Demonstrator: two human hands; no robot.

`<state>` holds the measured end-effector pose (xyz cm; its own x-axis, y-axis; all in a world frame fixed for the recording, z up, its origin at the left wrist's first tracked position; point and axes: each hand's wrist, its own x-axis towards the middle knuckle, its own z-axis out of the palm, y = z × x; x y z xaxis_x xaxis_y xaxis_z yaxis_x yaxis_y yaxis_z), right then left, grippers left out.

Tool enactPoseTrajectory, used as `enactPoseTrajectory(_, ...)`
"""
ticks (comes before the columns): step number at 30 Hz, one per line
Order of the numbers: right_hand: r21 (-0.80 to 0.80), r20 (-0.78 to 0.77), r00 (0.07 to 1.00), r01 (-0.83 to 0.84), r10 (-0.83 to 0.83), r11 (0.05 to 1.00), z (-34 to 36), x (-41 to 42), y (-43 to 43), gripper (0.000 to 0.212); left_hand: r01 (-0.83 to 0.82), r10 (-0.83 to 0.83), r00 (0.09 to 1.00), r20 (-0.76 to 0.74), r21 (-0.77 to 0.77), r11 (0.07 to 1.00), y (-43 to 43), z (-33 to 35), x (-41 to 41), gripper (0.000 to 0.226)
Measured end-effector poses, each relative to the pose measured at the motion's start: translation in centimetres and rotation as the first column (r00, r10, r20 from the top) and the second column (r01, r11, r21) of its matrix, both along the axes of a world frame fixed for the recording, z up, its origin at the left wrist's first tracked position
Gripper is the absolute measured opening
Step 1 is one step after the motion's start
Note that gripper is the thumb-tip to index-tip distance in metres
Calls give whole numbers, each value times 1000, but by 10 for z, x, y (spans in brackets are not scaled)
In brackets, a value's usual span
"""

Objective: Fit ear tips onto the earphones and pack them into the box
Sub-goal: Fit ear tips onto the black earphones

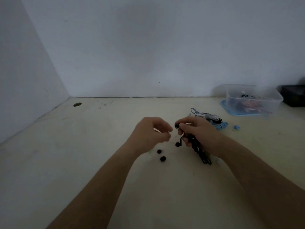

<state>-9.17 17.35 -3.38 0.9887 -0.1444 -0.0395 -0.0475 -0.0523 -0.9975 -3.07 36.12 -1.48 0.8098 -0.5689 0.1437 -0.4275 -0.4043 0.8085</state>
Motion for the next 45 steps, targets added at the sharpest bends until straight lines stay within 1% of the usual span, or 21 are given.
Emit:
enactPoseTrajectory(1, 33, 7, 1000, 14, -15, 999, 0, 1, 0, 16, -30, 27, 999, -37, -73, 997, -1, 0, 2, 17)
enactPoseTrajectory(3, 90, 29, 999, 39, -41, 995, 0, 1, 0, 14, -88, 77, 994, -75, -159, 983, -5, -2, 6, 21)
enactPoseTrajectory(6, 127, 69, 994, 73, -82, 989, -2, 1, -1, 12, -118, 80, 986, -148, -263, 957, -12, -8, 8, 26)
enactPoseTrajectory(8, 133, 89, 991, 83, -95, 988, -2, -1, 0, 11, -129, 73, 981, -182, -320, 938, -16, -12, 7, 25)
enactPoseTrajectory(11, 100, 117, 987, 97, -108, 990, -3, 0, -1, 13, -141, 71, 978, -196, -370, 918, -21, -16, 8, 23)
enactPoseTrajectory(14, 94, 139, 980, 129, -141, 987, -4, -2, -1, 10, -139, 41, 972, -233, -420, 897, -24, -17, 8, 22)
enactPoseTrajectory(18, 117, 147, 973, 163, -180, 980, -4, -3, -3, 5, -94, -56, 952, -300, -464, 881, -28, -16, 5, 16)
enactPoseTrajectory(23, 119, 169, 958, 212, -230, 970, -2, -6, -7, 9, -100, -148, 903, -404, -531, 841, -27, -16, 7, 19)
enactPoseTrajectory(29, 15, 236, 954, 184, -183, 983, -1, -11, -6, 20, -138, -106, 912, -396, -539, 831, -26, -16, 5, 17)
enactPoseTrajectory(33, -18, 266, 946, 199, -187, 980, -1, -11, -6, 18, -138, -75, 927, -368, -521, 843, -26, -15, 3, 18)
enactPoseTrajectory(38, -60, 275, 941, 222, -198, 973, -2, -11, -6, 16, -141, -14, 949, -316, -463, 875, -28, -15, 2, 18)
enactPoseTrajectory(45, -78, 301, 930, 244, -210, 967, -2, -11, -3, 13, -110, -13, 963, -270, -435, 894, -29, -16, 1, 18)
